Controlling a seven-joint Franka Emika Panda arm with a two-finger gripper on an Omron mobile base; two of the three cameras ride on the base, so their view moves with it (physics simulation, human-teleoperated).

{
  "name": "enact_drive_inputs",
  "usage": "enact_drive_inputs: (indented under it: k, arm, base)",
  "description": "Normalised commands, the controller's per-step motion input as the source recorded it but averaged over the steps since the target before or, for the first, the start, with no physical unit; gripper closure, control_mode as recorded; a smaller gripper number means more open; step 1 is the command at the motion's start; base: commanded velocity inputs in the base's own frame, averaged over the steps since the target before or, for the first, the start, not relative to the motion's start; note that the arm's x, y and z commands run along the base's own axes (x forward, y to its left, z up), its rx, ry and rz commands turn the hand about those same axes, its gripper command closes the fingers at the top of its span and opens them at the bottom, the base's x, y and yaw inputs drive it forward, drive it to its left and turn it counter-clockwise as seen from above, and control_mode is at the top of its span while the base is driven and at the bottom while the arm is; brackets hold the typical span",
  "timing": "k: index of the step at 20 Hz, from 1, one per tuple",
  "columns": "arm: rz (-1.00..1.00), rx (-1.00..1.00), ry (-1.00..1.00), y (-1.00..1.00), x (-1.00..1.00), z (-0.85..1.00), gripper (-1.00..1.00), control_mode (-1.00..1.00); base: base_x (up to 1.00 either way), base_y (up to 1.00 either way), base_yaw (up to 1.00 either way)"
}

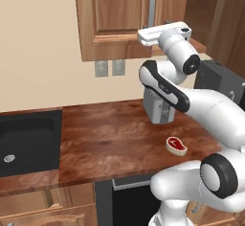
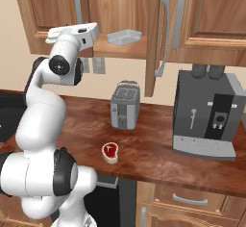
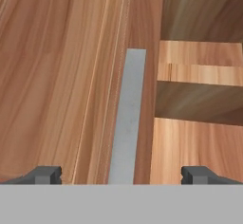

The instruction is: Retrieve the tupperware from the cabinet, then place the raw meat into the tupperware to avoid contamination.

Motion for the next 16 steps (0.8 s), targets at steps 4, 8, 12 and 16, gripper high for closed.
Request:
enact_drive_inputs:
  k: [4,8,12,16]
  arm:
    - [0.0,0.0,0.01,0.0,0.26,0.0,-1.0,-1.0]
    - [0.0,0.0,0.0,0.0,0.25,0.0,-1.0,-1.0]
    - [0.0,0.0,0.0,0.0,0.25,0.0,-1.0,-1.0]
    - [0.0,0.0,0.01,0.0,0.25,0.0,-1.0,-1.0]
  base:
    - [0.0,0.0,0.0]
    - [0.0,0.0,0.0]
    - [0.0,0.0,0.0]
    - [0.0,0.0,0.0]
